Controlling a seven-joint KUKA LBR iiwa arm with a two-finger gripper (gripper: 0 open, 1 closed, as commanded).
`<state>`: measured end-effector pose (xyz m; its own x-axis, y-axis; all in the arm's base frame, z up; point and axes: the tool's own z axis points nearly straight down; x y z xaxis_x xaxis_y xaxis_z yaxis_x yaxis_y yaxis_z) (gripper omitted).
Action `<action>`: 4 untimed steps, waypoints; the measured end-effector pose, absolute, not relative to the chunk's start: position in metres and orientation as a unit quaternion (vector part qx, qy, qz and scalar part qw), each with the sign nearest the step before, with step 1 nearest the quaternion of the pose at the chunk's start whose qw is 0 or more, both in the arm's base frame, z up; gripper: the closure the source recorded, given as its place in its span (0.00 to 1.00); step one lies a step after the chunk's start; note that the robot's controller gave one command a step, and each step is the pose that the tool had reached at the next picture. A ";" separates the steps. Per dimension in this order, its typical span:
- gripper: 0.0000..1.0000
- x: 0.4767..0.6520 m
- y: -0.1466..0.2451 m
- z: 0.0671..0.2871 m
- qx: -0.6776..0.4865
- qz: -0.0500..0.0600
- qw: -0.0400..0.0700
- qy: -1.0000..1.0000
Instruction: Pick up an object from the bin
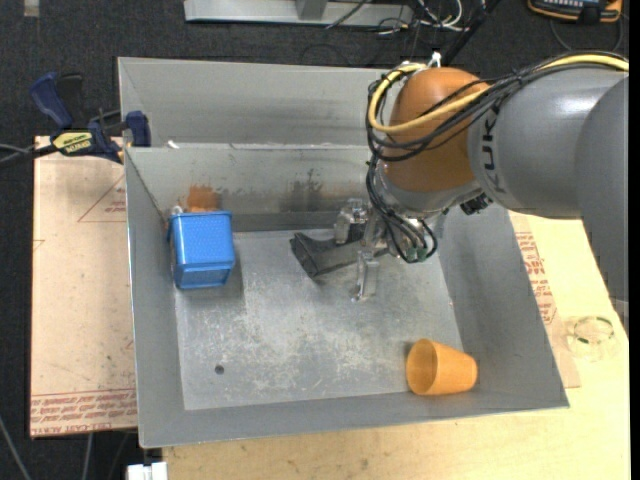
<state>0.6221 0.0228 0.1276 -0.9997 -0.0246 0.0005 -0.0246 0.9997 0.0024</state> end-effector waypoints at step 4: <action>1.00 0.647 0.002 0.077 0.031 -0.002 -0.012 -0.999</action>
Offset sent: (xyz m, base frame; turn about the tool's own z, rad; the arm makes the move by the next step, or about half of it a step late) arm 0.0066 -0.0221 -0.0576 -0.0003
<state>0.6467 0.0023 0.0767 -0.9978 -0.0614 -0.0242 -0.0615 0.9981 0.0041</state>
